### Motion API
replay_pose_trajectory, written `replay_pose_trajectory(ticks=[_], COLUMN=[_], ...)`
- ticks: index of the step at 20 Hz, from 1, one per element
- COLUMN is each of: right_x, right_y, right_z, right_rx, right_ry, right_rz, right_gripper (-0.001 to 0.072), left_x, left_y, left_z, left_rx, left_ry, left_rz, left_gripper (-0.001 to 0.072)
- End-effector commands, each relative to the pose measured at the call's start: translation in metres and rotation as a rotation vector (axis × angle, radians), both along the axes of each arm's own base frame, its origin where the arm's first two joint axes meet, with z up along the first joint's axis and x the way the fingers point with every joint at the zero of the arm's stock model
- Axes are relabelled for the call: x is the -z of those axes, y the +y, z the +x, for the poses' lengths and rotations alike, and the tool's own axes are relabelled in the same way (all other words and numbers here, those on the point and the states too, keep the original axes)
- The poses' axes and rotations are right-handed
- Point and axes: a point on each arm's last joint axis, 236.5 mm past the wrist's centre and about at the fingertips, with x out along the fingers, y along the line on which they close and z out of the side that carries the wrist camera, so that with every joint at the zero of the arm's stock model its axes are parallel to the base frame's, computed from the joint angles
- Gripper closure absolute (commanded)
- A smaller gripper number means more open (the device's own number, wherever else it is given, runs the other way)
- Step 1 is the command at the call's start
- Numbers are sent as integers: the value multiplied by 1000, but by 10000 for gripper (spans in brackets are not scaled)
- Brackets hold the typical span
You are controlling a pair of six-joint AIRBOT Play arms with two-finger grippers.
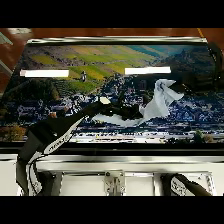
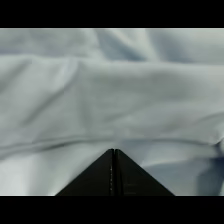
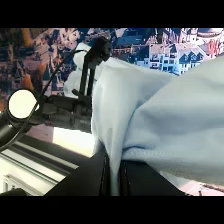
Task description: Fold the shirts.
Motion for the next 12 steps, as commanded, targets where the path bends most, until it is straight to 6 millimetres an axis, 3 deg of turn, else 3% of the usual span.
replay_pose_trajectory(ticks=[1, 3, 6, 9, 12], right_x=[0, 14, 46, 93, 153], right_y=[20, 53, 124, 200, 273], right_z=[4, 6, 8, 12, 20], right_rx=[-31, -116, -278, -382, -378], right_ry=[-28, -38, -46, -54, -25], right_rz=[-23, -74, -111, -123, -63], right_gripper=[644, 644, 644, 643, 644], left_x=[-7, -15, -54, -127, -211], left_y=[26, 85, 201, 317, 410], left_z=[45, 87, 141, 174, 178], left_rx=[-75, -112, -174, -327, -525], left_ry=[-113, -220, -380, -522, -629], left_rz=[43, 162, 355, 470, 486], left_gripper=[668, 668, 667, 667, 666])
